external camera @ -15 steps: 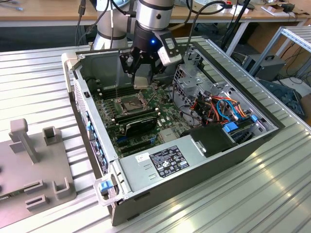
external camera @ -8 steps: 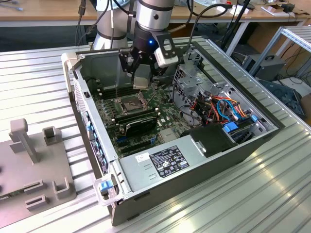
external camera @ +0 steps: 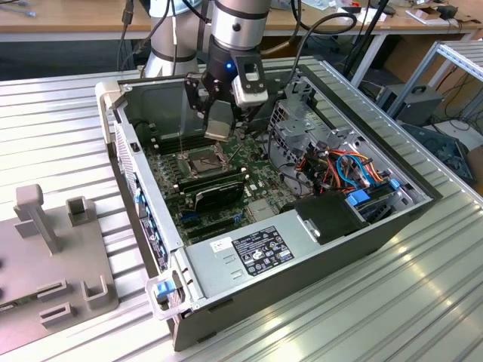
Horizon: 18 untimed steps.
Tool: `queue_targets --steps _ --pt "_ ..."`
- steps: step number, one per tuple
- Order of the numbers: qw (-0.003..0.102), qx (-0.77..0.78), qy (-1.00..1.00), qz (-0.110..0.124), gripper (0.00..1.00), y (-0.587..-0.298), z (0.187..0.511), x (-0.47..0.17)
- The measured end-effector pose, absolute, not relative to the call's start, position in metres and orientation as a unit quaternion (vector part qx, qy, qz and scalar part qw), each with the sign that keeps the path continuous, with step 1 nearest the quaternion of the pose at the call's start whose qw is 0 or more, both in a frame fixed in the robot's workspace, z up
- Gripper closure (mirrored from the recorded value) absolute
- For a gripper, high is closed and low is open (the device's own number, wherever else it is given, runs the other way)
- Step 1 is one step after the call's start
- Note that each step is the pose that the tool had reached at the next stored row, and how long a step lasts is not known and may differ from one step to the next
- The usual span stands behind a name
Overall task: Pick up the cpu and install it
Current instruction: 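Place the cpu into insertion slot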
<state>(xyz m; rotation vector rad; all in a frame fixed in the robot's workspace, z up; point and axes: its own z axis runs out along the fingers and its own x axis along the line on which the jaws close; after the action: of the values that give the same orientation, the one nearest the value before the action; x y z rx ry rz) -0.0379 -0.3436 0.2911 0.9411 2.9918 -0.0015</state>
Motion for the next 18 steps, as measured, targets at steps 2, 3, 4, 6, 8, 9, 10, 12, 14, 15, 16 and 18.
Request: queue_targets --steps 2,3,4,6,8,9,10,12,14,15,16,18 --pt "0.003 0.323 0.946 -0.001 0.46 -0.3436 0.2904 -0.0379" --pt "0.003 0.335 0.942 -0.001 0.46 -0.3436 0.2900 -0.0379" --pt "0.003 0.343 0.939 -0.001 0.46 -0.3436 0.2897 -0.0379" --pt "0.003 0.361 0.933 -0.001 0.46 -0.3436 0.2891 -0.0379" --pt "0.003 0.379 0.925 -0.001 0.46 -0.3436 0.2885 -0.0379" --pt "0.003 0.387 0.922 -0.001 0.46 -0.3436 0.2882 -0.0379" --pt "0.003 0.397 0.918 -0.001 0.46 -0.3436 0.2879 -0.0379" --pt "0.003 0.420 0.908 -0.001 0.46 -0.3436 0.2871 -0.0379" --pt "0.003 0.436 0.900 -0.001 0.46 -0.3436 0.2866 -0.0379" --pt "0.003 0.448 0.894 -0.001 0.46 -0.3436 0.2861 -0.0379" --pt "0.003 0.457 0.889 -0.001 0.46 -0.3436 0.2858 -0.0379" --pt "0.002 0.479 0.878 -0.001 0.46 -0.3436 0.2851 -0.0379"
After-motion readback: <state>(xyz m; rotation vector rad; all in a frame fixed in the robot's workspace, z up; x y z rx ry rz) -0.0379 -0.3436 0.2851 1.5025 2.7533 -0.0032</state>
